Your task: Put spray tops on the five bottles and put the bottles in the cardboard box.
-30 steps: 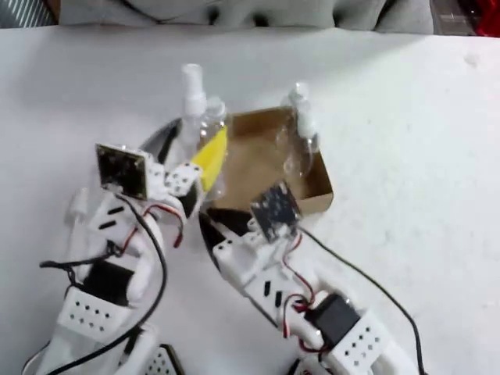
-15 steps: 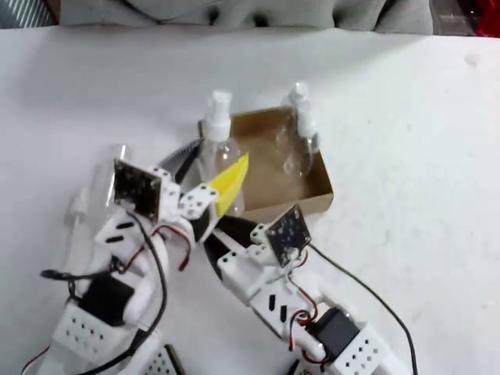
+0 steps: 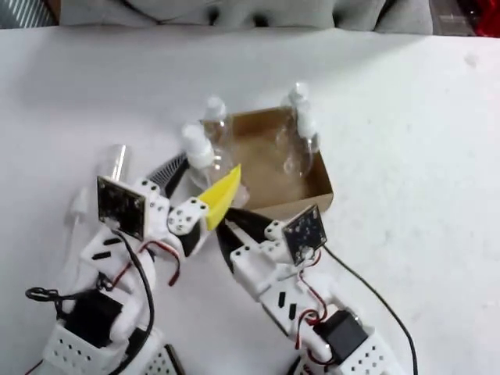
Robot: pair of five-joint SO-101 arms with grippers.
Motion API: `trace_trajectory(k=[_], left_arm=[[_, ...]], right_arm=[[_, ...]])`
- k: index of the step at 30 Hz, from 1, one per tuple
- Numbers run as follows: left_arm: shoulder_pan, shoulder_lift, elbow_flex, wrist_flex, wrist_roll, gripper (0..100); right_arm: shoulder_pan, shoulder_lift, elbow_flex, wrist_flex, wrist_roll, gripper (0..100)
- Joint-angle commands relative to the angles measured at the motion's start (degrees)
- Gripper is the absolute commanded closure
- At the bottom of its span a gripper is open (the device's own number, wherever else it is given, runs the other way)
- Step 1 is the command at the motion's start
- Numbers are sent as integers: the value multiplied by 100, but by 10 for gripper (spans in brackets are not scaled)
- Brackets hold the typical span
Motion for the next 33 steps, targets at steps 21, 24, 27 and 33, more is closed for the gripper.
trace_trajectory(k=[21, 24, 27, 33], left_arm=[[-655, 2651, 88, -2760, 53, 976], [-664, 2677, 545, -3349, 35, 976], [-664, 2686, 782, -3534, 18, 976], [-664, 2703, 809, -3543, 9, 976]], right_arm=[[655, -163, -914, 1692, 70, 981], [655, -163, -914, 1692, 70, 981], [655, -163, -914, 1692, 70, 981], [655, -163, -914, 1692, 70, 981]])
